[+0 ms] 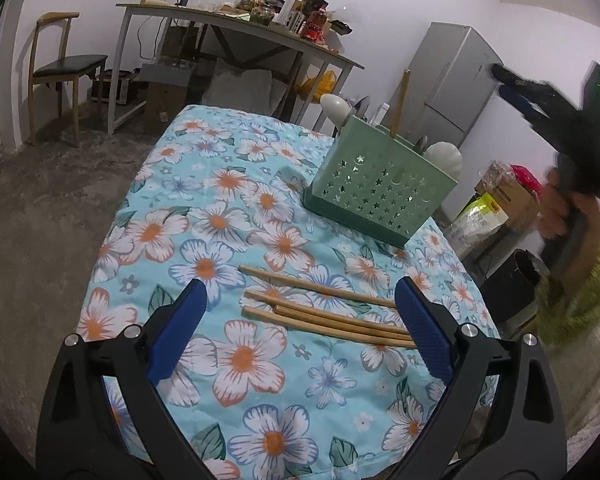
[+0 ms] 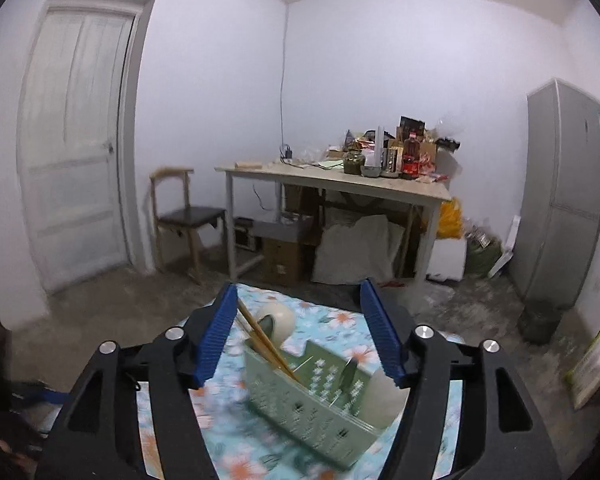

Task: Organize utensils
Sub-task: 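Lower the chopstick into the green holder and open the right gripper, then move both grippers over the loose bamboo chopsticks on the bedspread, then grasp one bamboo chopstick with the left gripper and lift it upright, then hold the chopstick up with the left gripper while the right gripper grasps another chopstick, then carry both held chopsticks up over the green holder, then lower the left gripper's chopstick into the green holder and open it, then lower the right gripper's chopstick into the green holder and open it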

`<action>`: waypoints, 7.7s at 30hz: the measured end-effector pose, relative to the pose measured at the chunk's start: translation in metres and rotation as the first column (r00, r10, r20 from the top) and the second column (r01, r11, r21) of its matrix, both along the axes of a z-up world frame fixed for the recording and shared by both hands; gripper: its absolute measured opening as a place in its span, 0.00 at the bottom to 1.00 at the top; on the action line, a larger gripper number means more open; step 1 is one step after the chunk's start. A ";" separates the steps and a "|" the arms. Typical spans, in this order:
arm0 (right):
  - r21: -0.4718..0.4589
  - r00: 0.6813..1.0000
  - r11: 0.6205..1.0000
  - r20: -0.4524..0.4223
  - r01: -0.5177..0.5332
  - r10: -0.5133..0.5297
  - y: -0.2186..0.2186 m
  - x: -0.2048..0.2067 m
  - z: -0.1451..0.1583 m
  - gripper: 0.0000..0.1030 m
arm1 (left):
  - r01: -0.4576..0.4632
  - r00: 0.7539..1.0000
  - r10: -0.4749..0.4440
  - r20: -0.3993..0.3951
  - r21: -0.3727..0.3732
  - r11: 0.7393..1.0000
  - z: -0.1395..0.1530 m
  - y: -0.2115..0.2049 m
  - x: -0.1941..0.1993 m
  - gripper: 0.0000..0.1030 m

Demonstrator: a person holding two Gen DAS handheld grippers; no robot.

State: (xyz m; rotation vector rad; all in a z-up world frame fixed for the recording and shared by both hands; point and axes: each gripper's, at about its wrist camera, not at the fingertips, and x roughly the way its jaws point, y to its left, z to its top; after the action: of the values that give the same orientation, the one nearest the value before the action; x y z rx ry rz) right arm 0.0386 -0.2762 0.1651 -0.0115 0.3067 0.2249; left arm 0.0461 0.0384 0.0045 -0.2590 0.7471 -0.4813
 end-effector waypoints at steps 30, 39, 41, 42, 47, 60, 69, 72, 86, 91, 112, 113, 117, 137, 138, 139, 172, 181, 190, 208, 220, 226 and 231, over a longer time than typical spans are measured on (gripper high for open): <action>0.374 0.916 0.890 -0.388 0.260 -0.105 -0.077 -0.082 -0.143 0.82 | 0.385 0.894 -0.428 0.132 0.263 0.885 0.018 -0.122 0.017 0.91; 0.436 0.920 0.853 -0.372 0.287 -0.120 -0.103 -0.095 -0.150 0.82 | 0.657 0.691 -0.723 -0.013 0.429 0.621 -0.006 -0.199 0.028 0.55; 0.448 0.920 0.844 -0.373 0.294 -0.122 -0.108 -0.097 -0.152 0.82 | 0.717 0.641 -0.763 -0.084 0.421 0.556 -0.017 -0.208 0.030 0.50; 0.451 0.919 0.841 -0.373 0.299 -0.127 -0.111 -0.097 -0.153 0.82 | 0.741 0.617 -0.778 -0.118 0.418 0.525 -0.022 -0.212 0.031 0.45; 0.474 0.919 0.826 -0.373 0.305 -0.125 -0.117 -0.101 -0.158 0.82 | 0.783 0.550 -0.807 -0.216 0.469 0.408 -0.047 -0.226 0.030 0.31; 0.494 0.924 0.816 -0.364 0.301 -0.121 -0.123 -0.103 -0.160 0.82 | 0.785 0.511 -0.826 -0.238 0.521 0.336 -0.066 -0.231 0.036 0.07; 0.488 0.929 0.825 -0.352 0.284 -0.112 -0.114 -0.104 -0.152 0.82 | 0.684 0.557 -0.827 -0.072 0.604 0.408 -0.020 -0.213 0.037 0.05; 0.477 0.933 0.836 -0.343 0.271 -0.107 -0.109 -0.105 -0.148 0.82 | 0.630 0.588 -0.809 0.006 0.623 0.463 0.006 -0.197 0.038 0.05; 0.499 0.931 0.857 -0.359 0.130 0.068 -0.060 -0.086 -0.154 0.72 | 0.220 0.928 -0.260 0.266 0.170 0.960 0.102 -0.056 0.049 0.05; 0.488 0.885 0.872 -0.421 0.037 0.198 -0.017 -0.065 -0.173 0.56 | -0.003 0.975 0.014 0.221 -0.047 0.999 0.092 -0.009 0.049 0.05; 0.102 0.729 0.930 -0.592 -0.354 0.343 0.154 0.019 -0.198 0.23 | -0.286 0.940 0.316 0.130 -0.207 0.936 0.069 0.074 0.031 0.05; 0.072 0.730 0.928 -0.597 -0.365 0.333 0.160 0.022 -0.201 0.22 | -0.286 0.939 0.317 0.130 -0.210 0.935 0.069 0.075 0.030 0.05; 0.009 0.730 0.923 -0.609 -0.385 0.310 0.168 0.025 -0.205 0.17 | -0.287 0.938 0.319 0.133 -0.214 0.934 0.068 0.077 0.030 0.05; -0.056 0.736 0.911 -0.610 -0.408 0.291 0.175 0.044 -0.207 0.06 | -0.302 0.934 0.335 0.122 -0.225 0.926 0.065 0.083 0.034 0.05; -0.051 0.748 0.917 -0.598 -0.395 0.289 0.170 0.043 -0.201 0.05 | -0.302 0.934 0.334 0.122 -0.226 0.926 0.065 0.084 0.034 0.05; -0.044 0.762 0.924 -0.581 -0.379 0.285 0.165 0.043 -0.193 0.05 | -0.302 0.934 0.335 0.122 -0.227 0.926 0.065 0.084 0.034 0.05; 0.462 0.991 0.887 -0.126 0.024 0.039 -0.076 -0.065 -0.053 0.05 | 0.065 0.898 0.100 0.429 -0.353 0.933 0.197 -0.063 0.095 0.05; 0.498 0.993 0.865 -0.115 0.059 -0.001 -0.103 -0.071 -0.059 0.05 | -0.027 0.844 0.211 0.492 -0.354 0.935 0.208 -0.153 0.150 0.05; 0.521 0.992 0.850 -0.126 0.078 -0.013 -0.120 -0.076 -0.072 0.05 | -0.241 0.815 0.363 0.451 -0.306 0.921 0.172 -0.204 0.184 0.05; 0.555 0.992 0.828 -0.124 0.085 -0.019 -0.130 -0.090 -0.077 0.05 | -0.225 0.841 0.265 0.471 -0.139 0.964 0.140 -0.216 0.162 0.46; 0.471 0.999 0.882 -0.037 0.017 0.001 -0.114 -0.079 -0.031 0.05 | -0.078 0.867 0.140 0.477 -0.148 0.986 0.178 -0.154 0.087 0.84; 0.388 0.999 0.921 0.038 -0.036 0.023 -0.100 -0.046 0.010 0.05 | -0.058 0.901 0.070 0.429 -0.041 0.997 0.150 -0.104 0.052 0.87; 0.321 0.998 0.946 0.064 -0.036 0.017 -0.086 -0.002 0.035 0.05 | -0.090 0.940 0.056 0.336 0.086 0.992 0.096 -0.064 0.025 0.87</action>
State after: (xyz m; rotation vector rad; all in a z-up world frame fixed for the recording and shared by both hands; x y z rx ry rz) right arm 0.0364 -0.3617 0.1997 0.3014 0.2068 0.2990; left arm 0.0710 -0.0258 0.1007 -0.1063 0.4270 -0.4024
